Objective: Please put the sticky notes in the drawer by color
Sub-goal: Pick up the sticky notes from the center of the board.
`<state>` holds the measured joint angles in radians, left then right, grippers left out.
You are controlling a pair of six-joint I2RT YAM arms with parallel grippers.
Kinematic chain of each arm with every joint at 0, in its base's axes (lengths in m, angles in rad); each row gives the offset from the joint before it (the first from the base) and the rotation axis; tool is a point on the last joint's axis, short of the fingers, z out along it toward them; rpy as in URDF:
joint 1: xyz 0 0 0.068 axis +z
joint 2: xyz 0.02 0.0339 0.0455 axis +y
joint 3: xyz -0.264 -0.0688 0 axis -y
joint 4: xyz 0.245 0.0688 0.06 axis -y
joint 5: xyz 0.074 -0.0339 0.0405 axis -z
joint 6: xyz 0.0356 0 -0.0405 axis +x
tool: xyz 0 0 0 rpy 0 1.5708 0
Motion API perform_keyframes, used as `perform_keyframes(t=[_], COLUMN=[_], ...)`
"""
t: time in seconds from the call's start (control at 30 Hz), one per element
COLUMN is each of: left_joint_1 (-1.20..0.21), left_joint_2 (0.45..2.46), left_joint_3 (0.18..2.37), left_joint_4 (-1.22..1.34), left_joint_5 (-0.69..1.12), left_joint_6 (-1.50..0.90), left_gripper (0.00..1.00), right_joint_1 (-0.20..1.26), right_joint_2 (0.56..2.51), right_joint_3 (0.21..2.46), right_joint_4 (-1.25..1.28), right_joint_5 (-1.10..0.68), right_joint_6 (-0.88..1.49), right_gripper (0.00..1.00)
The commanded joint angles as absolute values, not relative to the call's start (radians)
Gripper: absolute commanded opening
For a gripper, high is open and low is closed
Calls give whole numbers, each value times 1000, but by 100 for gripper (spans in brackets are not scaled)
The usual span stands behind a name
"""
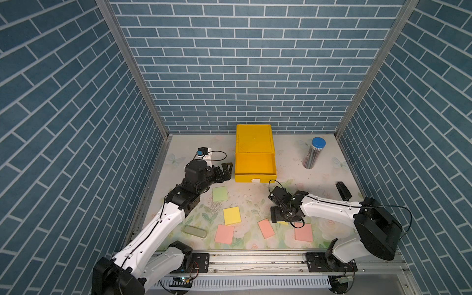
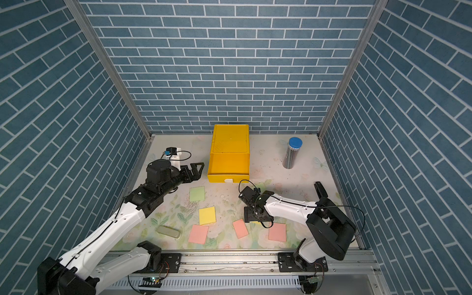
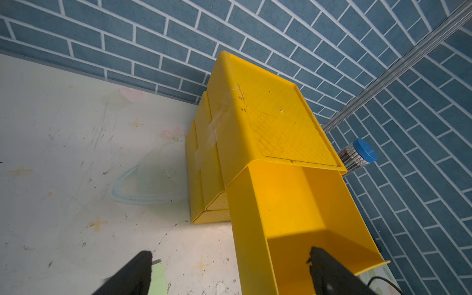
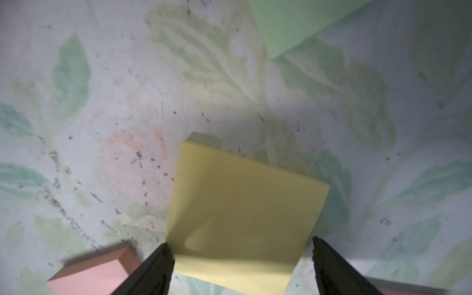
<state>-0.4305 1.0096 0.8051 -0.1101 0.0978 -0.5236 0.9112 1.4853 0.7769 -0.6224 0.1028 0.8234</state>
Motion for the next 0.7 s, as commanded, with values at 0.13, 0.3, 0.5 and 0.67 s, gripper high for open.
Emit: perform_keyframes(t=[0.13,0.3,0.5,0.67], left_joint_1=[-428,-428,-429,-428], left_joint_2=[973,964,979,1002], left_joint_3=[787,800,819,836], left_joint_4=[-104,-118,-127,-126], left_joint_5=[94,89,87,108], left_joint_6=[-531,-527,-516,-506], left_gripper=[100,100,100,100], right_joint_1=[882,894,910,917], right_joint_2=[1400,1336,1431,1438], right_joint_3=[763,803,833,822], right_joint_4=[-693,-624,-645,-650], right_joint_5=[145,136,160,164], right_joint_6=[775,848,887,943], right_gripper=[90,93,99,100])
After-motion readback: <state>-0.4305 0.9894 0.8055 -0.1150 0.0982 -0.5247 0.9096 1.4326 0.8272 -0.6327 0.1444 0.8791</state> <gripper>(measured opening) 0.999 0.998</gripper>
